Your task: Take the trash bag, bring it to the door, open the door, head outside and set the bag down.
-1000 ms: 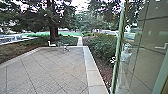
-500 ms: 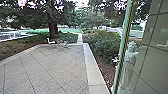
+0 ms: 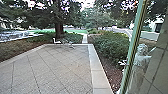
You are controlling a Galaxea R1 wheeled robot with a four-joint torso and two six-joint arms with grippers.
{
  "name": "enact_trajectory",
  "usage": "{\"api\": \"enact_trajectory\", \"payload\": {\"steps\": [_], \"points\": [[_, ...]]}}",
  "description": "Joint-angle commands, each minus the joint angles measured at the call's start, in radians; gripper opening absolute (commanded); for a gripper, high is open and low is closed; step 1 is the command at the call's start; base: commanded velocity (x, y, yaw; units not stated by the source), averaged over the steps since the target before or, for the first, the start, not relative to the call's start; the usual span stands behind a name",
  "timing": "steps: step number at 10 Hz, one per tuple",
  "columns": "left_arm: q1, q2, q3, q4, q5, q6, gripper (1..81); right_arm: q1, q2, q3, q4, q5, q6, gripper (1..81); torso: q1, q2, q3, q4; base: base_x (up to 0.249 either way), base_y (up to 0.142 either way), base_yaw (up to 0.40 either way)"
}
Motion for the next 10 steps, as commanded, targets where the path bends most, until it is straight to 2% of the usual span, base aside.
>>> {"api": "enact_trajectory", "payload": {"steps": [1,2,3,10], "points": [[-0.043,0.0,0.004,-0.006,0.071,0.007,1.0,0.053,0.009,0.004,-0.005,-0.06,-0.002,81.1,0.0,0.0,0.0,-0.002,0.116,0.0,0.0],[-0.042,0.0,0.004,-0.006,0.071,0.007,1.0,0.053,0.009,0.004,-0.005,-0.06,-0.003,81.1,0.0,0.0,0.0,0.017,0.115,0.0,0.0],[-0.042,0.0,0.004,-0.004,0.071,0.007,1.0,0.053,0.009,0.004,-0.005,-0.06,-0.003,81.1,0.0,0.0,0.0,0.025,0.115,0.0,0.0],[-0.043,0.0,0.004,-0.003,0.071,0.008,1.0,0.057,0.009,0.007,-0.006,-0.063,-0.003,81.1,0.0,0.0,0.0,0.024,0.099,0.0,0.0]]}}
